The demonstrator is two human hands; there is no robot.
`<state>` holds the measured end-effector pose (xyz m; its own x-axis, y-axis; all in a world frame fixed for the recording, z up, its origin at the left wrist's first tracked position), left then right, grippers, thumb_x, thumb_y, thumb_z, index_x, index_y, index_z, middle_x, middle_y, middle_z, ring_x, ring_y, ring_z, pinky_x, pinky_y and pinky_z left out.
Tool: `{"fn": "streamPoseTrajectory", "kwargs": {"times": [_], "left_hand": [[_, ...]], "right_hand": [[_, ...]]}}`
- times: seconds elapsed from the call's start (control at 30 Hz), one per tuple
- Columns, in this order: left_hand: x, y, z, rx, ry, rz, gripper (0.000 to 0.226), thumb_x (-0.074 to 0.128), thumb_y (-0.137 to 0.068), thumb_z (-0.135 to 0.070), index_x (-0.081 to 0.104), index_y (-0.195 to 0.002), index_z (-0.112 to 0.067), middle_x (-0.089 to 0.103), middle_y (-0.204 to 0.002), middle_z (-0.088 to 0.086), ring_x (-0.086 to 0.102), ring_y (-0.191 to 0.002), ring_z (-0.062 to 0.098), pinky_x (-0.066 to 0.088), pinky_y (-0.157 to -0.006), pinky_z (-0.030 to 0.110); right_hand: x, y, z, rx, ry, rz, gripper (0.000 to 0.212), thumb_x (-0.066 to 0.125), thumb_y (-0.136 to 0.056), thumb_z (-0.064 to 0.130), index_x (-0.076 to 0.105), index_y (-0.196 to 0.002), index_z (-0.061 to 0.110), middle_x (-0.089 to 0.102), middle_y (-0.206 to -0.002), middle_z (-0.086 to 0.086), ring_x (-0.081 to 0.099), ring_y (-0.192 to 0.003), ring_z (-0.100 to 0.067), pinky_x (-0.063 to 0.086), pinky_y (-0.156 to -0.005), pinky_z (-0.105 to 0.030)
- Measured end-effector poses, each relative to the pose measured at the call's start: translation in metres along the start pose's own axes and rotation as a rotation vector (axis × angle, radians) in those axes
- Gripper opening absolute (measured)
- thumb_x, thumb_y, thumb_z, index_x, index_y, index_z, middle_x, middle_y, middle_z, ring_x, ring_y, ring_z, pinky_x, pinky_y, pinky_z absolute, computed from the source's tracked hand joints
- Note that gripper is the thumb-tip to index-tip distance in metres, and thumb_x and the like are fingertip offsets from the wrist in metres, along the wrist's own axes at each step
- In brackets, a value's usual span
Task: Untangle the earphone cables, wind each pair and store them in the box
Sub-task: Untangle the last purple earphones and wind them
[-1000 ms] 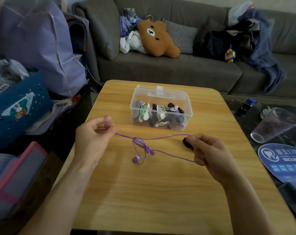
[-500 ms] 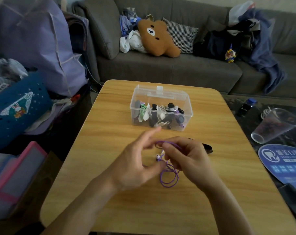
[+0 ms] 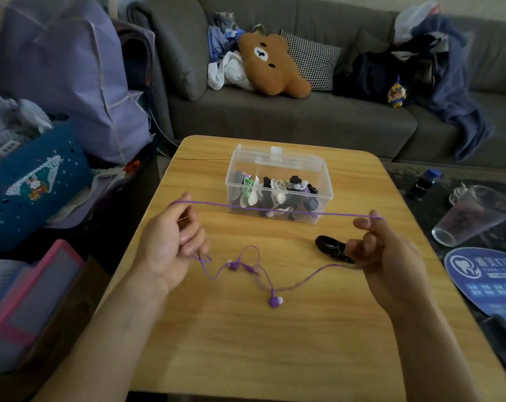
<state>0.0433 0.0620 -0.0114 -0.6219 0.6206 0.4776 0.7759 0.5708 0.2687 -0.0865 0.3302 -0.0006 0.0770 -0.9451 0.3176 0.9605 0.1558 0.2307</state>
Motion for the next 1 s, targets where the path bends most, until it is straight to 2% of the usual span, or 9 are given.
{"fn": "streamPoseTrajectory", "kwargs": {"times": [0.07,0.17,0.27,0.43,0.57,0.7,0.8,0.87,1.0], "left_hand": [[-0.009,-0.002,-0.007,0.041,-0.147,-0.009,0.037,0.045,-0.098,-0.02,0.042,-0.062,-0.016,0.019,-0.04,-0.005,0.019,-0.032,0.01,0.026,-0.039,0.022],[-0.018,-0.003,-0.014,0.095,-0.397,-0.049,0.04,0.055,-0.092,-0.025,0.041,-0.056,-0.016,0.022,-0.04,-0.003,0.022,-0.033,0.013,0.03,-0.042,0.024],[-0.026,-0.008,-0.018,0.067,-0.572,-0.129,0.047,0.062,-0.088,-0.034,0.042,-0.05,-0.014,0.027,-0.038,0.001,0.029,-0.032,0.019,0.038,-0.047,0.028],[-0.037,-0.009,-0.032,0.312,-0.962,-0.334,0.028,0.067,-0.089,-0.031,0.065,-0.076,-0.006,0.057,-0.058,0.007,0.054,-0.06,0.025,0.043,-0.06,0.032],[-0.047,-0.017,-0.03,0.234,-0.867,-0.308,0.038,0.061,-0.094,-0.038,0.062,-0.074,-0.006,0.055,-0.049,0.005,0.055,-0.052,0.024,0.054,-0.073,0.045],[-0.044,-0.015,-0.023,0.092,-0.95,-0.213,0.031,0.064,-0.09,-0.038,0.063,-0.072,-0.012,0.043,-0.045,-0.002,0.041,-0.042,0.018,0.04,-0.054,0.032],[-0.035,-0.01,-0.018,-0.056,-0.84,-0.019,0.021,0.059,-0.09,-0.018,0.056,-0.07,-0.013,0.035,-0.052,-0.003,0.03,-0.041,0.013,0.025,-0.044,0.024],[-0.029,-0.007,-0.015,-0.173,-0.691,0.089,0.026,0.051,-0.09,-0.009,0.048,-0.065,-0.012,0.034,-0.056,-0.001,0.025,-0.038,0.009,0.018,-0.037,0.019],[-0.038,-0.008,-0.022,-0.224,-0.594,0.038,0.015,0.045,-0.089,-0.008,0.052,-0.075,-0.005,0.046,-0.062,0.007,0.037,-0.04,0.012,0.018,-0.031,0.014]], "right_hand": [[-0.005,-0.004,-0.001,0.107,-0.052,-0.002,0.035,0.053,-0.1,0.038,0.071,-0.094,0.009,0.048,-0.056,0.002,0.048,-0.047,-0.014,0.044,-0.063,-0.032],[-0.012,-0.007,-0.002,0.193,-0.022,0.029,0.053,0.05,-0.095,0.056,0.069,-0.077,0.009,0.023,-0.052,0.005,0.028,-0.042,-0.012,0.031,-0.051,-0.029],[-0.014,-0.008,0.001,0.162,0.012,0.044,0.032,0.058,-0.094,0.041,0.061,-0.078,0.013,0.018,-0.056,0.006,0.017,-0.039,-0.008,0.015,-0.042,-0.025],[-0.028,-0.014,0.007,0.045,-0.027,-0.071,0.009,0.062,-0.093,0.024,0.06,-0.084,0.022,0.024,-0.066,0.005,0.021,-0.04,-0.005,0.022,-0.039,-0.019],[-0.039,-0.018,0.008,0.144,-0.173,-0.12,0.023,0.061,-0.092,0.038,0.057,-0.079,0.019,0.03,-0.054,0.01,0.029,-0.043,-0.006,0.031,-0.05,-0.022],[-0.039,-0.019,0.004,0.176,-0.031,-0.027,0.022,0.06,-0.093,0.031,0.055,-0.076,0.018,0.02,-0.053,0.008,0.017,-0.041,-0.007,0.014,-0.04,-0.022],[-0.033,-0.019,0.002,0.028,0.238,-0.048,0.012,0.058,-0.089,0.004,0.061,-0.082,0.014,0.023,-0.059,0.005,0.022,-0.044,-0.008,0.017,-0.038,-0.022],[-0.03,-0.018,0.001,-0.033,0.298,-0.073,0.022,0.053,-0.085,-0.006,0.066,-0.094,0.01,0.03,-0.06,0.004,0.026,-0.048,-0.009,0.021,-0.04,-0.021],[-0.041,-0.022,0.008,0.007,0.256,-0.081,0.012,0.057,-0.09,0.005,0.065,-0.096,0.01,0.037,-0.06,0.005,0.029,-0.045,-0.006,0.022,-0.037,-0.019]]}}
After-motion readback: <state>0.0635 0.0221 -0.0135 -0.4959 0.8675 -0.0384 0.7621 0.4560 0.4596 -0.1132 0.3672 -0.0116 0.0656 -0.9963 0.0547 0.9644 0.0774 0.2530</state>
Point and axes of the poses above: each hand's wrist, its own y-axis away from the middle knuckle, its own x-axis out of the palm, z = x × y, the point moved 3 cm from there along -y, towards the middle knuckle
